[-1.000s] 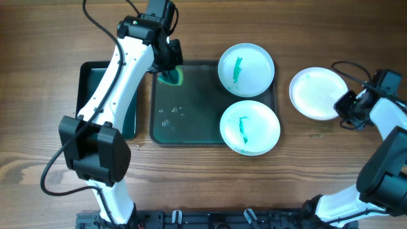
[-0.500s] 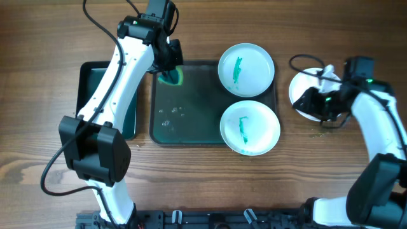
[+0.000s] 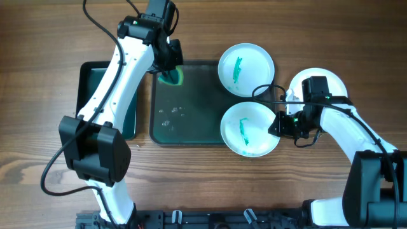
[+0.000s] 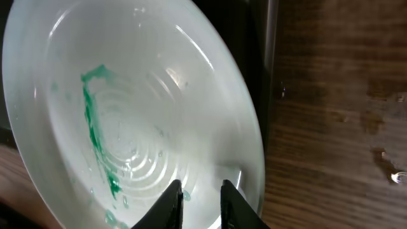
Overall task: Clean dirty plates on tray and stack at the side
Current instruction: 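Move the right gripper to the lower-right plate's rim and grip it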
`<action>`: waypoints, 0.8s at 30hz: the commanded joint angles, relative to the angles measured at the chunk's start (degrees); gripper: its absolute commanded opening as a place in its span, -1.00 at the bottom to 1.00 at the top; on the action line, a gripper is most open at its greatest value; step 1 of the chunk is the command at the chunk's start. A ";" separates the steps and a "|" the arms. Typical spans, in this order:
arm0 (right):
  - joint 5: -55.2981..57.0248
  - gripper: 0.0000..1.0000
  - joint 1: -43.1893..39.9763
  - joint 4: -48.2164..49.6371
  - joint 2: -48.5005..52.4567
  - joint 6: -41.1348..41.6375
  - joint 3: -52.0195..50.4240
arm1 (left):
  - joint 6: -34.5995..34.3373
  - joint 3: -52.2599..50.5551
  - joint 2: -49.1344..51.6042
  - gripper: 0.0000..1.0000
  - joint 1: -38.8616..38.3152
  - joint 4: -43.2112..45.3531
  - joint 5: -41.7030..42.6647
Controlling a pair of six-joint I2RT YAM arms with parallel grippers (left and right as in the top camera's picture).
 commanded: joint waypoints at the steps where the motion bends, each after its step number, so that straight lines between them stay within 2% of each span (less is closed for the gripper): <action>1: 0.79 -0.56 0.20 -3.37 -0.98 0.42 6.82 | -0.96 -0.42 0.46 -0.92 -0.11 0.13 -0.52; 3: 7.52 -0.52 0.17 -8.13 -1.49 1.22 11.54 | -0.96 -0.42 0.46 -0.92 -0.11 0.07 -0.52; 6: 15.65 -0.48 0.17 -10.78 -1.46 3.04 12.63 | -0.96 -0.42 0.46 -0.92 -0.11 -0.04 -0.52; 10: 15.67 -0.49 0.24 -7.82 -1.36 4.52 7.69 | -0.96 -0.42 0.46 -0.92 -0.11 -0.07 -0.52; 14: 7.58 -0.49 0.24 -2.64 -1.27 1.46 1.44 | -0.96 -0.42 0.46 -0.92 -0.11 -0.07 -0.52; 20: 6.97 -0.50 0.24 -0.66 -1.27 1.49 0.55 | -0.96 -0.42 0.46 -0.92 -0.11 -0.09 -0.52; 21: 6.88 -0.53 0.24 -0.63 -1.27 1.49 0.55 | -0.96 -0.42 0.46 -0.92 -0.11 -0.09 -0.52; 23: 5.44 -0.71 0.24 -0.31 -1.27 1.51 0.55 | -0.96 -0.42 0.46 -0.92 -0.11 -0.07 -0.52; 24: 5.51 -0.71 0.24 -0.24 -1.18 1.51 0.55 | -0.96 -0.42 0.46 -0.92 -0.11 -0.07 -0.52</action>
